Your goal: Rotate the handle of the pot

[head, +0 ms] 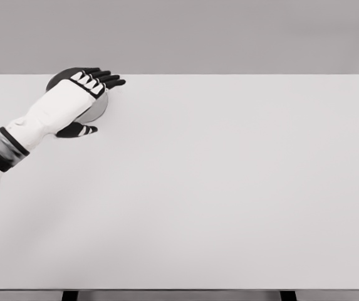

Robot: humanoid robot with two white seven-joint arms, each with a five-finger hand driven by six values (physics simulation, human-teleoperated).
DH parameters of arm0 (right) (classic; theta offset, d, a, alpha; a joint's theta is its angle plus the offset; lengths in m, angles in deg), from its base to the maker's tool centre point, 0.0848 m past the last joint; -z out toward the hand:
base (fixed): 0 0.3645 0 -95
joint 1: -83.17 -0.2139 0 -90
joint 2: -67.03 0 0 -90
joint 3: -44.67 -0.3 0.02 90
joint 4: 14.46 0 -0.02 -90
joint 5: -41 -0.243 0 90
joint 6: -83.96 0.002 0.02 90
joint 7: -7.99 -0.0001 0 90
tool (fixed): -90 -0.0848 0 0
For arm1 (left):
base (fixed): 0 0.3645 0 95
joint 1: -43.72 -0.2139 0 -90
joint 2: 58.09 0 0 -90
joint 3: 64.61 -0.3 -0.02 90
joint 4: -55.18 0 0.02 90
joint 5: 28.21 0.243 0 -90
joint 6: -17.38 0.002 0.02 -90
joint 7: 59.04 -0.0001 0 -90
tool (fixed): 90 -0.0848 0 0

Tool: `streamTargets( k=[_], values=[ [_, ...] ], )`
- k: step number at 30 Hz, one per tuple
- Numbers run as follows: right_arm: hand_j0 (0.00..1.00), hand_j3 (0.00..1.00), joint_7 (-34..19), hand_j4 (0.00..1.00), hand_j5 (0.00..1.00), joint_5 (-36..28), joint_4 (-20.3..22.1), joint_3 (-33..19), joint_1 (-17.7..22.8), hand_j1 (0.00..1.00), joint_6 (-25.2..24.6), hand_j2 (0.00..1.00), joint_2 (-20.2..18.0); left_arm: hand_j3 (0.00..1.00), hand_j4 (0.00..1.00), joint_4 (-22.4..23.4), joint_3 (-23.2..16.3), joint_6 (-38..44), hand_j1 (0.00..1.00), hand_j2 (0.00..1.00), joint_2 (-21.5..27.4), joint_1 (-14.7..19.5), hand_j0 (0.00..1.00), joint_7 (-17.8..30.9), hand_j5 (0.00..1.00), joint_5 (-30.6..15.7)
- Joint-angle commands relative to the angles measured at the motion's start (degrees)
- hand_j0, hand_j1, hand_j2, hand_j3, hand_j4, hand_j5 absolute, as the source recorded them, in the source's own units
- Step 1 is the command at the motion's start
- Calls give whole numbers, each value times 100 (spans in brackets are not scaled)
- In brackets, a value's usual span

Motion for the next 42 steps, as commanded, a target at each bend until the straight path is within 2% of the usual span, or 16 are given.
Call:
streamTargets(
  k=[1,5,8,11,14,16,20,23,34,42],
  values=[
    [100,100,1,100,100,7,1,-1,0,100,1,100,-1,100,100,14,-143,645,100,100,-241,9,100,11,100,647],
    [100,100,1,100,100,7,1,-1,0,100,1,100,-1,100,100,251,-407,627,100,100,-329,35,100,-15,100,1017],
    [100,100,1,100,100,7,1,-1,0,100,1,100,-1,100,100,585,-407,469,100,100,-311,185,100,-15,100,964],
    [100,100,-8,100,100,7,1,-1,0,100,1,100,-1,100,100,629,-398,381,100,100,-329,194,100,-15,100,920],
    [100,100,1,100,100,7,1,-1,0,100,1,100,-1,100,100,911,-389,223,100,100,-355,202,100,-24,100,920],
    [100,100,-8,100,100,7,1,-1,0,100,1,100,-1,100,100,1174,-398,144,100,100,-601,202,100,-15,100,929],
    [100,100,1,100,100,7,1,-1,0,100,1,100,-1,100,100,1218,-380,91,100,100,-628,202,100,-15,100,920],
    [100,100,-8,100,100,7,1,-1,0,100,1,100,-1,100,100,1482,-363,-14,100,100,-637,229,100,-15,100,920],
    [100,100,1,100,100,-2,1,-1,0,100,1,100,-1,100,100,1447,-354,-102,100,100,-549,308,100,-6,100,981],
    [100,100,1,100,100,7,1,-1,0,100,1,100,-1,100,100,1429,-345,-102,100,100,-241,308,100,-24,100,1096]
  ],
)
